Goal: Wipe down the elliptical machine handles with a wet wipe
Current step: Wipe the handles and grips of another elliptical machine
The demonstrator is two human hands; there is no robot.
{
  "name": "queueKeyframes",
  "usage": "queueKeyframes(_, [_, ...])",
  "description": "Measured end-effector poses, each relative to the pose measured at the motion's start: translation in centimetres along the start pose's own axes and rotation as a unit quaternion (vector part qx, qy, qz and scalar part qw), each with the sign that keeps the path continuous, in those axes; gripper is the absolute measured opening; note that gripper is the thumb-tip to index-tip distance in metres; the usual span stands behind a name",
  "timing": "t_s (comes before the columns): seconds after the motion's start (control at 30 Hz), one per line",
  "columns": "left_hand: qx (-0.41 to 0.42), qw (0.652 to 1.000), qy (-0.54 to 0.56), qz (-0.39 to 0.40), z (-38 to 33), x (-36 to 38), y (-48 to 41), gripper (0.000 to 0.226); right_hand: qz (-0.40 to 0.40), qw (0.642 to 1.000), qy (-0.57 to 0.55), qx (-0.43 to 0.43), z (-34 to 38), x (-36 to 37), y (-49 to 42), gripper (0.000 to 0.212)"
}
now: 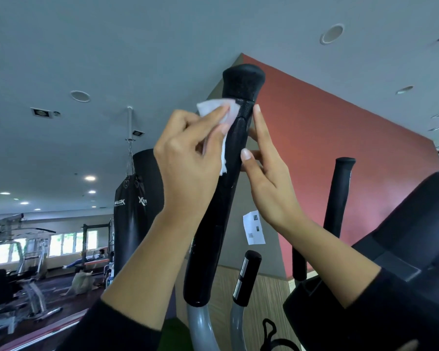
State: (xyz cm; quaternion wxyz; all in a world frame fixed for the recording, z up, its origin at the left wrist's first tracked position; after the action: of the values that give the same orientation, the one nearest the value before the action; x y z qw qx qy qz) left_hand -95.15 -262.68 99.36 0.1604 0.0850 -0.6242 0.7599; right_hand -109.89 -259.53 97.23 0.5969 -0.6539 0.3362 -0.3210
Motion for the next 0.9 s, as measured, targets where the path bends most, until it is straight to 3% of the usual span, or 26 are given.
queueKeyframes(0.53, [0.143, 0.981, -0.126, 0.032, -3.6, 2.7, -1.6, 0.025, 0.009, 0.996, -0.09, 0.014, -0.9, 0.0, -0.4, 0.066])
queueKeyframes(0.77, [0.162, 0.969, -0.158, 0.098, -3.4, 3.0, -0.5, 0.029, 0.013, 0.994, -0.104, 0.012, -1.1, 0.0, -0.4, 0.066])
queueKeyframes(0.9, [0.163, 0.973, -0.143, 0.079, -3.8, 2.4, -0.9, 0.031, 0.018, 0.994, -0.104, 0.017, -1.1, -0.1, -0.3, 0.067])
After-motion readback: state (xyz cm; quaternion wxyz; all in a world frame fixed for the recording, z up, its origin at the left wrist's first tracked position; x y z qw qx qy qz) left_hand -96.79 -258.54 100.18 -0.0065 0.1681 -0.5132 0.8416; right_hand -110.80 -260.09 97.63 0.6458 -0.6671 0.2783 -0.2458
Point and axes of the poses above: each hand's wrist, its own y-axis away from the middle knuckle, its own x-axis out of the palm, z = x × y, the point moved 9 cm from there along -y, towards the middle knuckle, and after that the axes turned 4 degrees about -x, right-handed, at the moved point
